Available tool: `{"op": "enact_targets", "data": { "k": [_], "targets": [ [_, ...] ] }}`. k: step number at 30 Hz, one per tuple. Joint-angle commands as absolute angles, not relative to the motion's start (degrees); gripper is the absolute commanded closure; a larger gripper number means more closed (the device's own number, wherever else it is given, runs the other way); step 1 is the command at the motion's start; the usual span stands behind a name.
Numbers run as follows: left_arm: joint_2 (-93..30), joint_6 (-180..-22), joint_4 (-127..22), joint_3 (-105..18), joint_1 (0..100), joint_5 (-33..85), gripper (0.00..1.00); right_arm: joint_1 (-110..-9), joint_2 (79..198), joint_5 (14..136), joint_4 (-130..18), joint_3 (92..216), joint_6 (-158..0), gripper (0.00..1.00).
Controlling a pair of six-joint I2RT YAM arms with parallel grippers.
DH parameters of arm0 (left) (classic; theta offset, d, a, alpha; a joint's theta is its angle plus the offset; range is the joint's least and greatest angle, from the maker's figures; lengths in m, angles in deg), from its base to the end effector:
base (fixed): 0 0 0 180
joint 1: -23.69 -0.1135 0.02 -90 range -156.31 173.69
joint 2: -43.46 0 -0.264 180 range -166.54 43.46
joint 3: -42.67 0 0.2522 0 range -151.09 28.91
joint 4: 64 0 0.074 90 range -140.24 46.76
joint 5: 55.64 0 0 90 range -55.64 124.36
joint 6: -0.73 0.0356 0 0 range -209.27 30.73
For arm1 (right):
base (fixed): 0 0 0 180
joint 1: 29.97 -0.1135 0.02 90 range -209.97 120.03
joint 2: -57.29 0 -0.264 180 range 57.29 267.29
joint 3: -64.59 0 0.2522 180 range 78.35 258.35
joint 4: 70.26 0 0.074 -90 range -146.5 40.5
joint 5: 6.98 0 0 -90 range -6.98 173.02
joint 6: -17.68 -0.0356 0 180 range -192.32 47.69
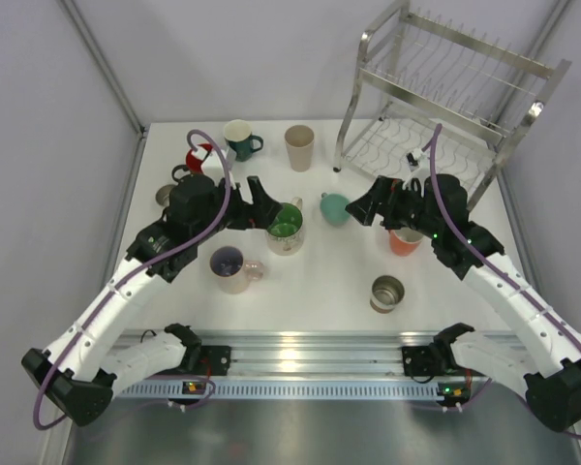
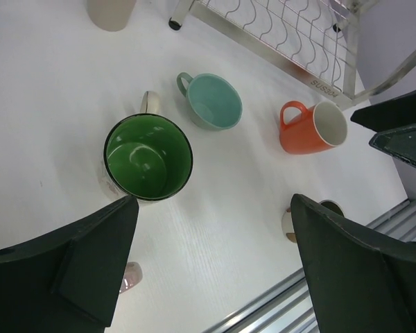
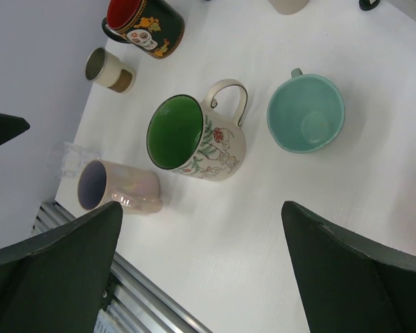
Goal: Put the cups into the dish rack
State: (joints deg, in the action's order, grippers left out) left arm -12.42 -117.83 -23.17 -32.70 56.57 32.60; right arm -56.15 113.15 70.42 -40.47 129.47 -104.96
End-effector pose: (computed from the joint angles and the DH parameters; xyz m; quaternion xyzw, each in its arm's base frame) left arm 0.1772 -0.1159 0.3763 0.0398 0.8248 -0.2990 0.4783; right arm 0.1963 0.1052 0.3330 -0.0161 0.8202 0.3559 0.4475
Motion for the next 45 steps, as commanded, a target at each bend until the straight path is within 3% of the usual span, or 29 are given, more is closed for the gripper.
{"op": "enact_targets", "data": {
  "k": [1, 8, 14, 27, 33, 39, 45],
  "targets": [
    [-11.39, -116.69, -23.7, -34.46, 56.56, 36.18, 0.03, -55.72, 112.05, 69.84, -41.47, 130.91, -105.01, 0.01],
    [-15.24, -119.51, -18.61, -39.55, 56.56, 51.99, 0.02, -55.72, 110.91, 70.11, -42.26, 130.74, -105.54, 0.01],
    [-20.44, -121.35, -14.21, -44.74, 55.07, 56.67, 0.03, -55.72, 110.12, 68.17, -44.02, 129.42, -106.15, 0.01],
    [-28.52, -122.15, -13.42, -52.11, 40.32, 55.63, 0.09, -55.72, 107.22, 66.06, -43.41, 126.52, -106.5, 0.01],
    [-35.81, -116.8, -14.81, -58.35, 38.37, 57.65, 0.12, -55.72, 106.16, 66.06, -41.56, 126.17, -106.59, 0.01],
    [-43.28, -109.41, -19.83, -63.1, 38.37, 52.13, 0.15, -55.72, 104.67, 65.62, -41.03, 125.81, -106.59, 0.01],
    [-51.28, -112.82, -21.24, -71.1, 38.37, 52.01, 0.2, -55.72, 103.62, 65.44, -39.63, 126.34, -105.89, 0.01]
  ]
}}
